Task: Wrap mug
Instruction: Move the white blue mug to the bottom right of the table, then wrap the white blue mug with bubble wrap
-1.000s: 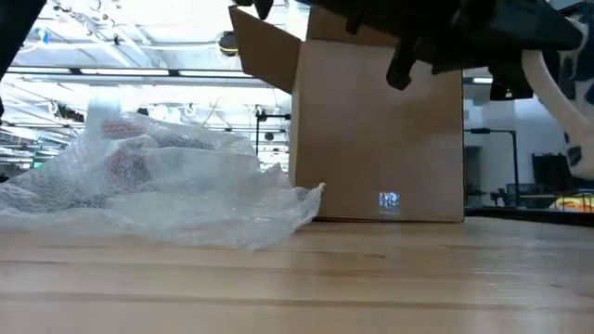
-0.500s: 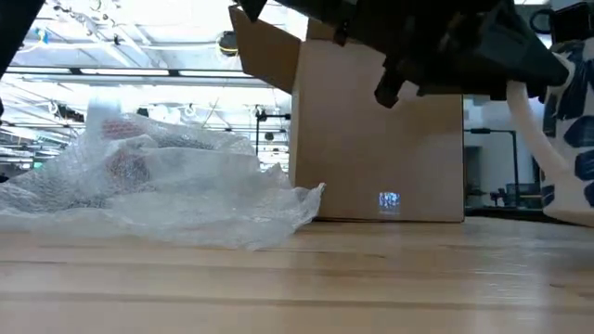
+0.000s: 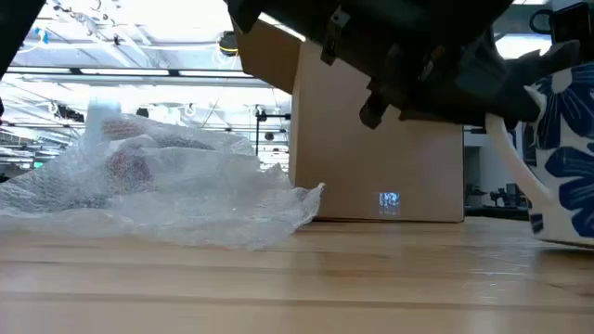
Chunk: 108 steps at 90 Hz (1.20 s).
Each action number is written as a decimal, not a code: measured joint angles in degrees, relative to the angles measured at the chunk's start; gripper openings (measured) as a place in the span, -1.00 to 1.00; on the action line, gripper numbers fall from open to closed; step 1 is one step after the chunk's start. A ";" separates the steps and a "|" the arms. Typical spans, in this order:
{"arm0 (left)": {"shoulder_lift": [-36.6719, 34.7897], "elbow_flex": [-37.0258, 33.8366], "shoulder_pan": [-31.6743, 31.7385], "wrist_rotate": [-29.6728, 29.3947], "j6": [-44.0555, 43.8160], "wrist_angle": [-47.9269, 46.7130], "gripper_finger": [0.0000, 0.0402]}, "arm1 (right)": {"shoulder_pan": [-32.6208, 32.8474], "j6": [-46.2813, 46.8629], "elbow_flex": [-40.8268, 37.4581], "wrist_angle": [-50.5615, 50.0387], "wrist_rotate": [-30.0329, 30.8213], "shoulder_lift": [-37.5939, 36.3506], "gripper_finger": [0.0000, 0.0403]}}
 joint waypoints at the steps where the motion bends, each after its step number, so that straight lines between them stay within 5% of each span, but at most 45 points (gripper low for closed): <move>1: 0.00 0.00 0.00 0.00 0.00 -0.05 -0.65 | -0.01 0.00 0.00 0.00 -0.01 0.01 -1.00; 31: -1.00 0.00 0.11 0.00 1.53 -4.79 -0.31 | 0.00 0.00 0.00 0.00 -0.01 0.01 -1.00; 62: -10.76 0.13 -1.34 -0.06 -0.04 -22.41 -0.27 | 0.00 0.00 0.00 0.00 -0.01 0.02 -1.00; 95: -12.26 0.11 -11.37 -0.27 -27.81 -54.07 -0.27 | 0.00 0.01 0.00 0.00 0.00 0.02 -1.00; 108: -12.07 0.07 -15.14 -7.03 -35.13 -58.09 -0.27 | 0.00 -0.01 0.00 0.00 0.01 0.02 -1.00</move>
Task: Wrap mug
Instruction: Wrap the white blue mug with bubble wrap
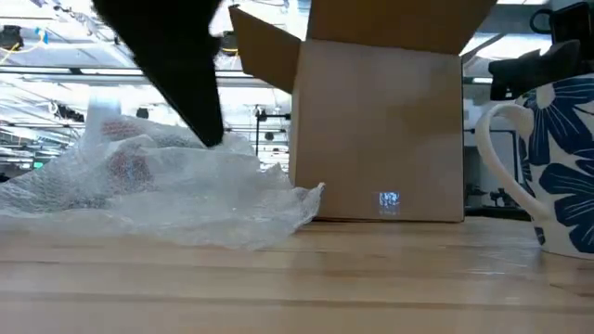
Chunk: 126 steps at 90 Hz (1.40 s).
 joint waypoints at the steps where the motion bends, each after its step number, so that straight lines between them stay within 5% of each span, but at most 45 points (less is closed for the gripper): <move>1: 0.08 0.00 -0.19 -0.68 -0.24 -0.19 -0.27 | 0.00 0.00 0.00 0.00 0.00 0.00 -1.00; 11: 1.56 -0.04 -1.86 -5.55 -0.73 -2.17 -0.27 | 0.00 0.00 0.00 0.00 -0.02 0.00 -1.00; 78: 9.38 -0.09 0.71 -13.64 -17.49 -13.07 -0.37 | 0.00 0.01 0.00 0.15 -0.02 -0.01 -1.00; 126: 8.70 3.67 -3.32 -13.36 -14.37 -11.33 -0.86 | 0.00 0.02 0.00 0.22 -0.02 -0.01 -1.00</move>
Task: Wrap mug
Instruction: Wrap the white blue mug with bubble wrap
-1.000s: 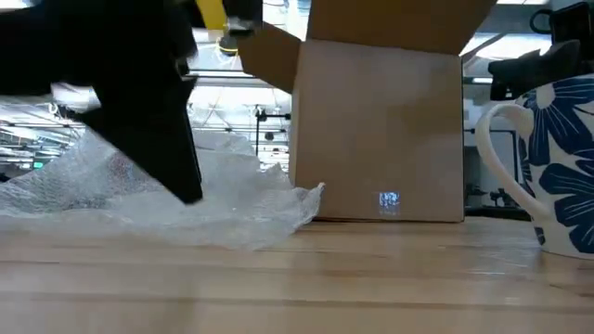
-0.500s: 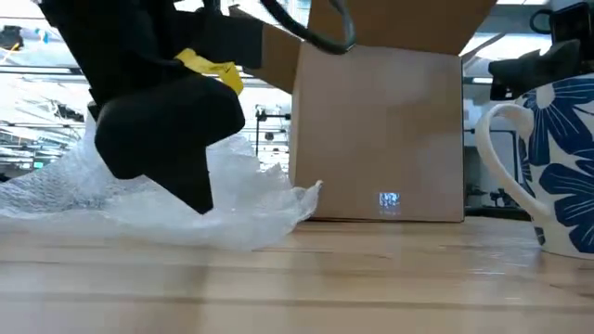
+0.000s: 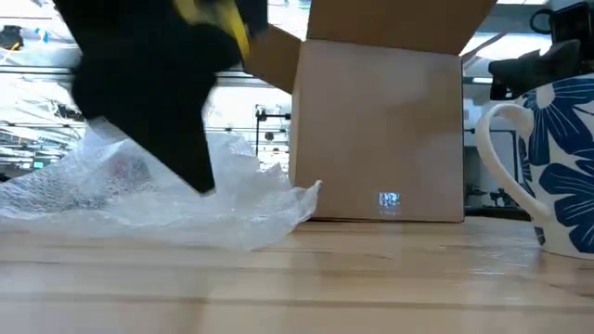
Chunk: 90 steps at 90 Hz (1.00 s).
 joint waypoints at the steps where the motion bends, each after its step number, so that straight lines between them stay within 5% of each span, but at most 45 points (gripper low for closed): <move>1: 0.00 0.00 -0.23 -0.19 -0.10 0.07 -0.86 | 0.00 0.00 0.00 0.00 0.00 0.01 -1.00; 17: 0.49 -2.26 -2.54 -2.79 -1.87 1.75 -0.80 | 0.00 -0.01 0.00 0.02 0.00 0.01 -1.00; 50: 0.52 -8.31 -0.07 -3.13 6.26 9.17 -0.35 | 0.00 -0.02 0.00 0.09 0.00 -0.01 -1.00; 90: 0.55 -9.40 5.77 -3.13 1.05 7.69 -0.38 | 0.00 0.00 -0.02 0.13 0.00 0.01 -1.00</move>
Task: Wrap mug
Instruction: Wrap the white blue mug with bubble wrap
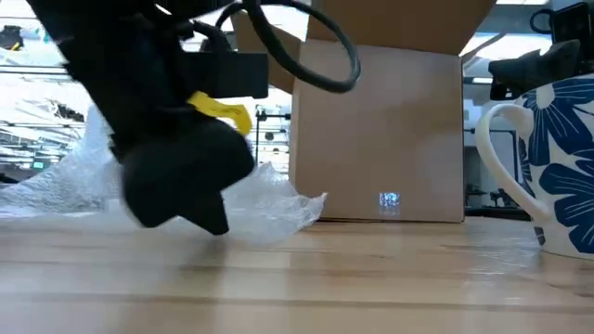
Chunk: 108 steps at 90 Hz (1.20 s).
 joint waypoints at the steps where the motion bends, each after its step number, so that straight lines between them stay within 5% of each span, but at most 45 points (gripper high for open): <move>1: 0.00 0.00 0.07 -0.01 -0.06 -0.16 -0.39 | 0.00 0.00 0.00 -0.01 0.00 0.00 -1.00; 30: 0.00 2.68 -0.12 -1.48 -2.54 -3.64 -0.96 | 0.00 0.00 0.00 0.01 0.00 0.00 -1.00; 73: 0.00 15.74 -3.04 -9.40 -5.32 -15.34 -1.00 | 0.00 -0.02 0.00 0.01 0.00 0.00 -1.00; 108: -0.08 34.34 -7.79 -11.92 9.67 -8.99 -1.00 | 0.00 -0.02 0.00 0.01 0.00 0.00 -1.00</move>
